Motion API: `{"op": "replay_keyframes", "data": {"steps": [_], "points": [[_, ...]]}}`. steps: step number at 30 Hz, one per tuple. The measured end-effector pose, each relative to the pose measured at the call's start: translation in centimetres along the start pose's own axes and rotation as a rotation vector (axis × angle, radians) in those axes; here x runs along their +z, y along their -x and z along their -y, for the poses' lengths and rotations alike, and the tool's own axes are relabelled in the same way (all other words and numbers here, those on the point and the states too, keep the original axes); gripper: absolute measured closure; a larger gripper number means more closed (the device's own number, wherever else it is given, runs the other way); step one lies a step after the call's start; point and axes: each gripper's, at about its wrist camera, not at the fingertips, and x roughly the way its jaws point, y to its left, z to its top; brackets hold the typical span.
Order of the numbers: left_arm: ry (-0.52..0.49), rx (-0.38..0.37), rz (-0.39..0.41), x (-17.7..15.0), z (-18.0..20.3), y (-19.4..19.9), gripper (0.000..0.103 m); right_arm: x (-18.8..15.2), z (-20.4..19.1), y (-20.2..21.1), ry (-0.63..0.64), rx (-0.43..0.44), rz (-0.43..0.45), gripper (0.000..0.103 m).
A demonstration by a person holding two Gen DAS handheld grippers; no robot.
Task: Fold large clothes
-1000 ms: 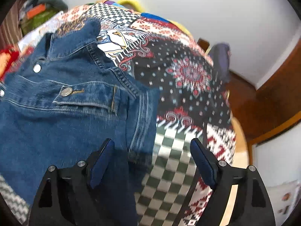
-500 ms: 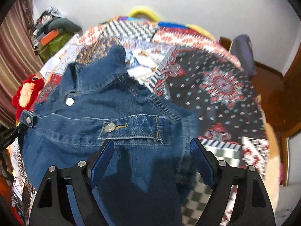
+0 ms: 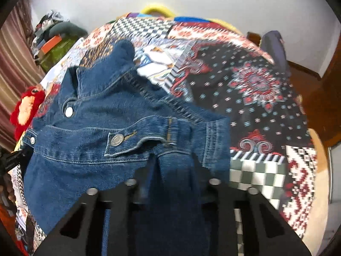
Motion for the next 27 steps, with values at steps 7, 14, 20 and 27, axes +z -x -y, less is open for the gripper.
{"op": "replay_keyframes", "data": {"steps": [7,14,20,27], "points": [[-0.072,0.013,0.218,3.1,2.1,7.6,0.095,1.6,-2.0,6.2,0.063,0.0,0.147,0.092],[-0.1,0.033,0.312,6.0,3.2,10.2,0.095,4.7,-3.8,11.6,0.092,-0.024,0.301,0.092],[-0.041,0.035,0.231,8.1,1.4,5.0,0.095,6.9,-3.0,8.9,0.043,-0.076,0.287,0.092],[0.003,0.074,0.033,7.1,-1.2,-4.5,0.084,6.3,-1.0,0.6,-0.003,-0.149,0.161,0.091]]}}
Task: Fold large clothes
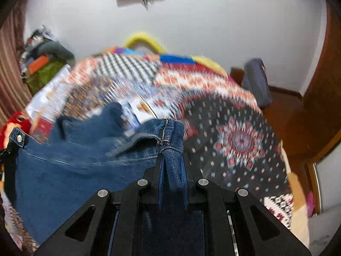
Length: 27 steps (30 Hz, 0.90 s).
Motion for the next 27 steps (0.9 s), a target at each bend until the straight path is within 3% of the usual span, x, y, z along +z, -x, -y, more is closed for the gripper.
{"op": "replay_keyframes", "data": {"steps": [3,6,8,13,19,24,27], "points": [[0.006,0.025,-0.034,-1.1,-0.9,-2.3,0.076,-1.5,0.4,-2.6,0.027,-0.015,-0.051,0.091],[0.003,0.011,-0.037,-1.5,-1.2,-2.6,0.075,-2.4,0.3,-3.3,0.083,-0.056,-0.067,0.091],[-0.025,0.031,-0.042,-1.5,-0.8,-2.2,0.075,-3.1,0.0,-3.7,0.159,-0.134,-0.084,0.091],[-0.121,0.091,-0.064,-2.2,0.3,-1.1,0.072,-5.0,0.1,-2.4,0.23,-0.17,-0.101,0.091],[-0.141,0.099,-0.06,-4.0,0.8,2.7,0.067,-5.4,0.5,1.0,0.186,-0.151,-0.128,0.091],[-0.121,0.047,0.017,-4.5,1.4,7.1,0.051,-5.3,-1.1,5.8,0.197,-0.102,-0.066,0.091],[-0.121,0.01,0.077,-4.4,2.1,9.9,0.051,-4.9,-3.1,8.5,0.216,-0.052,-0.014,0.091]]}}
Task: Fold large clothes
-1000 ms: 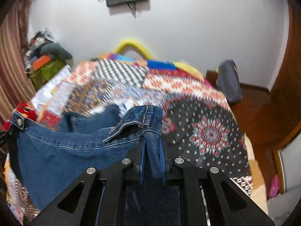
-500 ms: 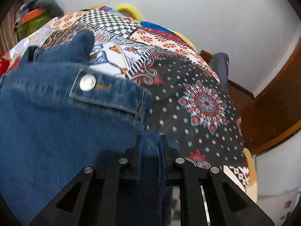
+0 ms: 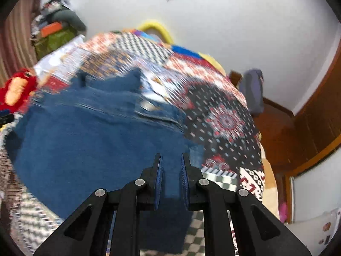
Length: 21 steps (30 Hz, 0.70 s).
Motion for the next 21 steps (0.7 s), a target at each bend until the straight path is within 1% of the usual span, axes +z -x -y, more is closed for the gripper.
{"op": "replay_keyframes", "data": {"steps": [2,6,8,11,13,15,20,21], "points": [[0.001,-0.029,0.043,0.4,0.5,1.6,0.05,0.4,-1.5,1.7,0.01,0.04,0.035,0.091],[0.005,-0.084,0.118,1.0,1.6,4.1,0.044,1.2,-5.0,4.1,0.043,0.117,0.089,0.091],[0.0,-0.103,0.139,1.2,2.3,4.5,0.042,1.6,-7.0,4.4,0.055,0.169,0.101,0.091],[-0.015,-0.094,0.158,0.8,3.6,4.0,0.041,1.8,-9.8,3.8,0.062,0.236,0.096,0.091],[-0.013,-0.112,0.147,0.4,4.4,2.9,0.041,1.7,-11.4,2.8,0.069,0.269,0.083,0.091],[-0.008,-0.125,0.117,0.1,5.2,1.2,0.041,1.3,-12.8,1.1,0.075,0.277,0.061,0.091],[0.018,-0.166,0.023,-0.8,6.5,-3.7,0.041,0.0,-15.0,-3.6,0.095,0.302,-0.046,0.091],[0.018,-0.163,0.008,-1.0,6.7,-4.5,0.041,-0.3,-15.1,-4.5,0.103,0.301,-0.06,0.091]]}}
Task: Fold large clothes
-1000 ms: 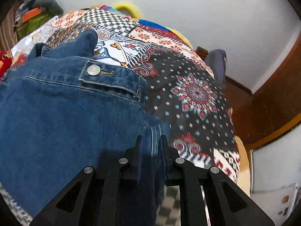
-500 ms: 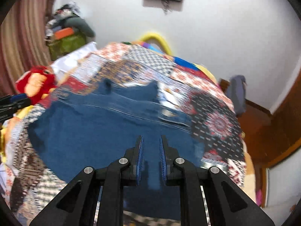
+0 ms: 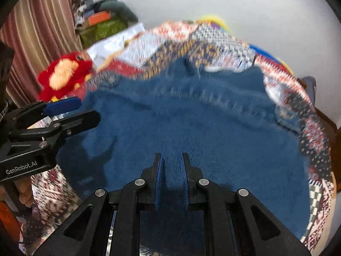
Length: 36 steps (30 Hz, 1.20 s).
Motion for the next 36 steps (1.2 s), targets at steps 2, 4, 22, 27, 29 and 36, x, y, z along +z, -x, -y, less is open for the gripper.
{"op": "replay_keyframes", "data": {"steps": [2,4,22,27,29,36], "points": [[-0.006,0.029,-0.035,-0.6,0.0,-1.7,0.041,-0.6,0.4,-0.4,0.017,0.021,0.029,0.091],[-0.03,0.064,-0.07,-1.4,-0.1,-3.4,0.039,-0.9,0.8,-0.4,0.039,0.026,0.042,0.091],[-0.068,0.356,-0.084,-6.3,-7.0,1.6,0.025,-6.1,10.3,2.7,-0.118,-0.176,0.002,0.021],[-0.016,0.373,-0.103,-8.1,-9.6,3.3,0.022,-7.8,12.2,4.6,-0.137,-0.234,-0.002,0.02],[0.006,0.386,-0.106,-8.5,-10.3,4.1,0.022,-8.3,12.6,5.2,-0.149,-0.241,-0.006,0.02],[0.036,0.451,-0.008,-7.8,-9.4,8.8,0.022,-9.0,11.8,8.6,-0.167,-0.223,0.022,0.02]]}}
